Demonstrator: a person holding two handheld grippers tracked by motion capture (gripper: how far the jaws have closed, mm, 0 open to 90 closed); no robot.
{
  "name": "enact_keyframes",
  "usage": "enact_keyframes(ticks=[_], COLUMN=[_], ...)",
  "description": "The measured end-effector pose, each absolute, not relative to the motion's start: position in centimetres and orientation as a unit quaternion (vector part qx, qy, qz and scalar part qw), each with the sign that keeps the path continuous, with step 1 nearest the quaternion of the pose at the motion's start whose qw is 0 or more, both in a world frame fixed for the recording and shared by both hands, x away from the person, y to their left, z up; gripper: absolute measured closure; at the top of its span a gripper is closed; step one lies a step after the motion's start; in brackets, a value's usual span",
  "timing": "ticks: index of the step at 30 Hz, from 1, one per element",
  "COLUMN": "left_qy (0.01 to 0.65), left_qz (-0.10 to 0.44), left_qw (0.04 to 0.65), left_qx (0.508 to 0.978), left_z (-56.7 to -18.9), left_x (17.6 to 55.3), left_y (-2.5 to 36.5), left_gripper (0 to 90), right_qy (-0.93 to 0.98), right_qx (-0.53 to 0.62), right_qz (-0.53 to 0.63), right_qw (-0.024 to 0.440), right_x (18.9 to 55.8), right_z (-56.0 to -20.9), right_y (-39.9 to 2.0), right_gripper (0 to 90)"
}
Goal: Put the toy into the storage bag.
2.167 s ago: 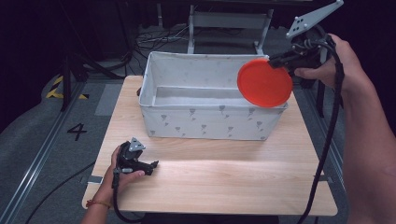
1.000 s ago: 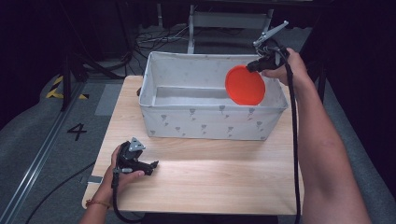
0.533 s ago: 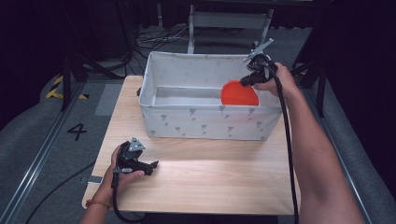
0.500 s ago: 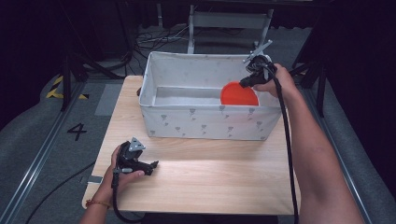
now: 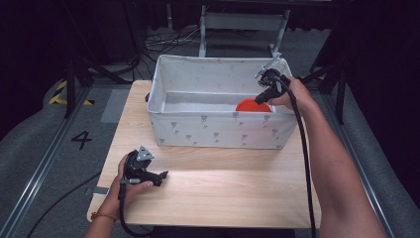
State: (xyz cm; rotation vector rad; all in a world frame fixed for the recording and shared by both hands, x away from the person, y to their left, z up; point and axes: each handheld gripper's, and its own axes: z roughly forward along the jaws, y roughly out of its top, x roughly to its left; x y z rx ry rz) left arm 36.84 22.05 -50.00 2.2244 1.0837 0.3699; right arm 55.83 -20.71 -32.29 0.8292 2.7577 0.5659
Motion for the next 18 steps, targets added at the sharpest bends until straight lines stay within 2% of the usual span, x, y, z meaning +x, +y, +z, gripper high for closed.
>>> enact_keyframes(ticks=[8, 18], left_qy=[0.411, 0.411], left_qz=[0.141, 0.14], left_qw=[0.315, 0.314], left_qx=[0.844, 0.844], left_z=[-50.0, -50.0], left_x=[36.8, 36.8], left_y=[22.0, 22.0], left_gripper=[0.5, 0.5], right_qy=[0.935, 0.915], right_qx=[0.296, 0.323], right_qz=[0.155, 0.2], right_qw=[0.116, 0.136], right_x=[56.1, 55.7], right_z=[-33.1, -32.0], right_y=[-21.3, -23.1], right_gripper=[80.9, 70.6])
